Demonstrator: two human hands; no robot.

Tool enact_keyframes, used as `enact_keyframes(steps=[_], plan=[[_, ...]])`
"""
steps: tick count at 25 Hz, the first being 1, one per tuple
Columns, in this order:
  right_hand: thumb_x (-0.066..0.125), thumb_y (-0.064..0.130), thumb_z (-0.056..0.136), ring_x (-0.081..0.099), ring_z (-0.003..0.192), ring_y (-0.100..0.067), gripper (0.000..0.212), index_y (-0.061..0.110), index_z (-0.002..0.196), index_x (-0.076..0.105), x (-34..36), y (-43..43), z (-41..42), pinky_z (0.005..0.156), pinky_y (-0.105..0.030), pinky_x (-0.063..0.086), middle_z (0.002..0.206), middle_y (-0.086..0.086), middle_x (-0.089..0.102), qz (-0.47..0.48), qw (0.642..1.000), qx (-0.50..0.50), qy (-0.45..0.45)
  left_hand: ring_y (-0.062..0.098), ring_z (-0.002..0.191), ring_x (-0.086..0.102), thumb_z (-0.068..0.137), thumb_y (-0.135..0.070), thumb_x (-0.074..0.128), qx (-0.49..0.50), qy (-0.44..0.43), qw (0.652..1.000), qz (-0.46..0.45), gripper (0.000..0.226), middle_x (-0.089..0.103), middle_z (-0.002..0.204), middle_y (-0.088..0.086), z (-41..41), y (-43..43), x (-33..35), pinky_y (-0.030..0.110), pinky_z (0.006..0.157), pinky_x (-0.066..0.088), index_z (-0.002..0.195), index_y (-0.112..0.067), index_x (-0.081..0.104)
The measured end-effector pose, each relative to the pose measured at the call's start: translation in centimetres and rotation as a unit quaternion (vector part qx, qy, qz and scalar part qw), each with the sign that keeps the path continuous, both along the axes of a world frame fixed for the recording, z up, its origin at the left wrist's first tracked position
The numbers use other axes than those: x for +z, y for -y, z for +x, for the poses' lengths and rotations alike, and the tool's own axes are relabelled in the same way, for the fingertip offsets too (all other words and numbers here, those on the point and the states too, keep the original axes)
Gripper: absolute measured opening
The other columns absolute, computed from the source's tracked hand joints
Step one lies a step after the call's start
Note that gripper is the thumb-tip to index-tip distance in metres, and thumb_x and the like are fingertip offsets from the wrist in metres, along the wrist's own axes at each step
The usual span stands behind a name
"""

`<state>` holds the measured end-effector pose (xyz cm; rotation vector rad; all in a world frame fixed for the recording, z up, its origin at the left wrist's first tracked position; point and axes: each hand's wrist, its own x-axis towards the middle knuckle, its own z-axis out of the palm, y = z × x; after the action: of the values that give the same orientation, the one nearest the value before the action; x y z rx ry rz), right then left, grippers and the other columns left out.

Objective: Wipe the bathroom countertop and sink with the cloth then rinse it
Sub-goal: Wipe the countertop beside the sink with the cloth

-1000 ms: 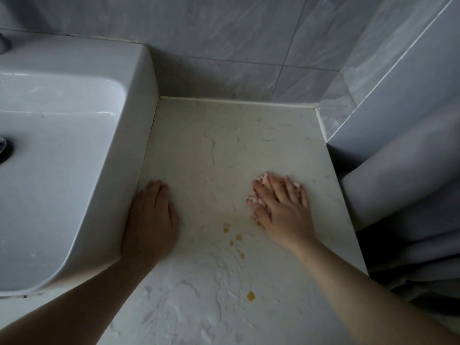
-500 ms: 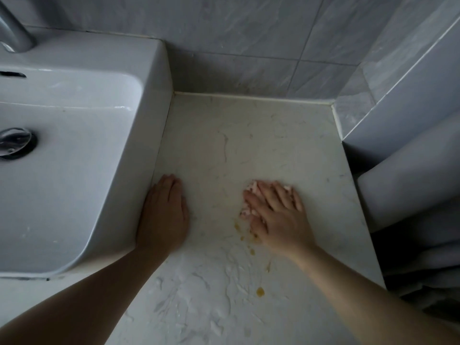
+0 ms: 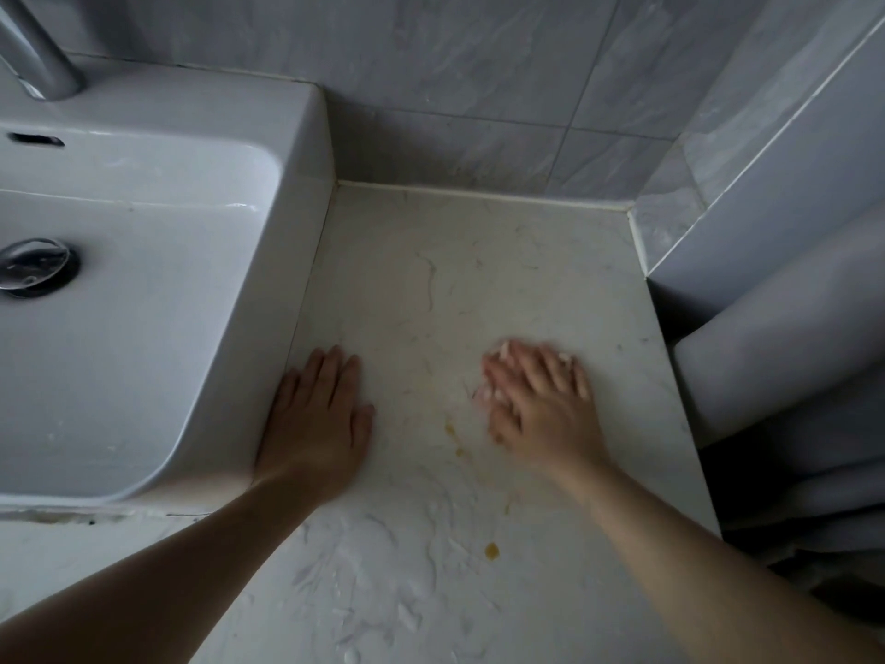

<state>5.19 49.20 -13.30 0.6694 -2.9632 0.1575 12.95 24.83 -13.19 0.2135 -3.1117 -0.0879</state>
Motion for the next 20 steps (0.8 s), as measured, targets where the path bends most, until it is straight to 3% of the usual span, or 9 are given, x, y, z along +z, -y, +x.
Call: enact_keyframes(steps=[3,6,10,13,15,17,20], plan=[[0.011,0.06,0.077,0.023,0.143,-0.028,0.073,0.04,0.142,0.037,0.4,1.2,-4.0,0.115,-0.046,0.007,0.155,0.001,0.03,-0.006,0.993,-0.111,0.049,0.031,0.134,0.037,0.088,-0.042,0.017,0.006,0.008,1.0,0.011,0.066,0.042,0.143,0.015,-0.1,-0.1,-0.1,0.04,0.109,0.017,0.137,-0.006,0.044],[0.025,0.055,0.084,0.041,0.133,-0.033,0.061,0.032,0.135,0.05,0.6,1.6,0.6,0.111,-0.049,0.02,0.146,-0.005,0.045,-0.026,0.993,-0.11,0.02,0.031,0.134,0.037,0.088,-0.042,0.016,0.004,0.014,1.0,0.023,0.066,0.043,0.143,0.015,0.2,-0.1,0.2,0.038,0.108,0.013,0.136,-0.006,0.045],[0.036,0.045,0.085,0.05,0.127,-0.033,0.053,0.031,0.133,0.051,-0.2,-1.1,7.3,0.107,-0.047,0.026,0.142,-0.005,0.05,0.022,1.0,-0.021,0.006,0.036,0.124,0.049,0.09,-0.032,0.023,0.019,-0.003,0.999,0.049,0.056,0.054,0.133,0.018,0.8,-0.9,0.7,0.049,0.104,0.034,0.126,-0.003,0.056],[0.024,0.051,0.086,0.041,0.133,-0.033,0.059,0.033,0.136,0.048,0.3,-0.9,2.4,0.111,-0.048,0.022,0.147,-0.003,0.044,-0.006,0.99,-0.138,0.006,0.026,0.142,0.02,0.095,-0.038,0.016,0.025,0.047,0.996,0.068,0.057,0.025,0.154,0.009,1.1,-0.7,0.8,0.042,0.114,0.012,0.145,-0.013,0.03],[0.019,0.055,0.085,0.032,0.138,-0.032,0.063,0.035,0.139,0.044,0.4,0.2,1.2,0.113,-0.048,0.016,0.151,-0.003,0.037,-0.028,0.978,-0.204,0.04,0.022,0.144,0.008,0.087,-0.049,0.002,-0.011,0.057,0.996,0.063,0.071,0.013,0.157,0.005,1.7,-0.3,0.7,0.038,0.115,0.003,0.149,-0.017,0.018],[0.028,0.049,0.085,0.043,0.131,-0.034,0.058,0.03,0.134,0.051,0.1,0.7,4.0,0.11,-0.05,0.026,0.144,-0.007,0.047,-0.035,0.985,-0.168,-0.004,0.025,0.144,0.013,0.08,-0.052,-0.003,-0.023,0.064,0.997,0.047,0.081,0.018,0.156,0.007,2.2,-0.3,0.7,0.042,0.115,0.008,0.148,-0.017,0.021],[0.035,0.042,0.088,0.046,0.128,-0.03,0.05,0.031,0.134,0.049,-0.5,-1.4,7.8,0.107,-0.047,0.027,0.142,-0.004,0.05,0.002,0.999,-0.037,-0.015,0.038,0.129,0.042,0.087,-0.049,0.021,0.026,0.047,0.998,0.031,0.068,0.046,0.14,0.017,2.5,-2.0,0.9,0.055,0.105,0.03,0.134,-0.007,0.048]])
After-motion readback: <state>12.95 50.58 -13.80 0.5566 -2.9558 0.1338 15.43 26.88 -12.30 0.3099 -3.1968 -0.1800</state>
